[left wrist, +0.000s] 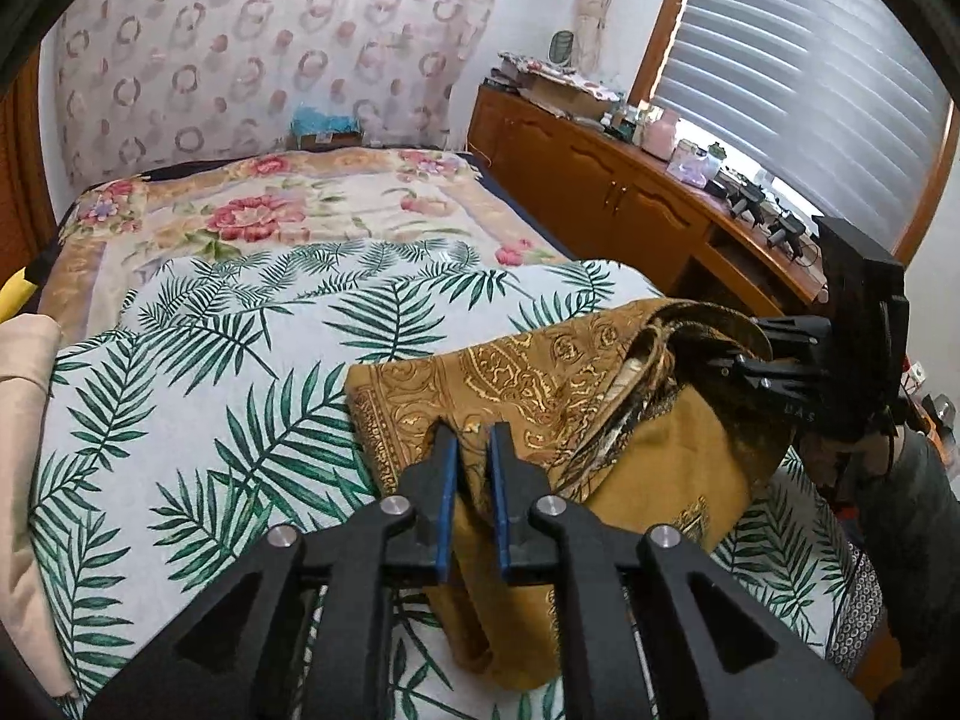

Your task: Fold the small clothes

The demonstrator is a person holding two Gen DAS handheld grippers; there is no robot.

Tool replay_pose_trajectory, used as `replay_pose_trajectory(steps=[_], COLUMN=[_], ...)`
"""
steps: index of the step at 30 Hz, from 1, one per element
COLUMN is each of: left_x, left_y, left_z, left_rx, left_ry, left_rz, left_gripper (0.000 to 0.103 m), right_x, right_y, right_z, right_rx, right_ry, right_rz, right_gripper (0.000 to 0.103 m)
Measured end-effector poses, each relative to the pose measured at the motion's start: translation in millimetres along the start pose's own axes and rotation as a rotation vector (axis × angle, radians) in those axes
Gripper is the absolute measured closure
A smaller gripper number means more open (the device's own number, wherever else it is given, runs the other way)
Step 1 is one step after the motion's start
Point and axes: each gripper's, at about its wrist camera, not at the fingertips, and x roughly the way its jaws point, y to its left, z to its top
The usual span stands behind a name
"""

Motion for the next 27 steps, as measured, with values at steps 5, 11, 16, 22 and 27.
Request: replay_pose_trajectory(steps=[5, 11, 16, 22, 27], left_x=[-6.2, -10.9, 13.2, 39.6, 56.7], left_y=[1.8, 10.2, 21.4, 28.4, 36.7], left_z=[-1.0, 2.4, 2.8, 10.8, 15.1], left_rx=[0.008, 0.006, -0.001, 0.008, -0.001], left_ry=[-0.007, -0.022, 0.034, 0.072, 0.095], left_rz=[0.036, 0.039, 0.052, 0.081, 0.095], left_gripper=[0.055, 0.049, 0.049, 0.049, 0.049], right_x=[5.3, 20.6, 20.4, -16.6, -41.2], right_y=[-2.2, -6.7, -20.1, -36.1, -43.6], right_z=[6.8, 18.7, 29.6, 38.0, 35.2], right_rx=[-0.002, 0.007, 0.076, 0.117, 0.121], right_ry=[-0.012, 0.002, -0.009, -0.078, -0.088], right_rz=[0.016, 0.013, -0.061, -0.156, -0.233], right_gripper=[0.097, 0.097, 0.065, 0.046, 0.039])
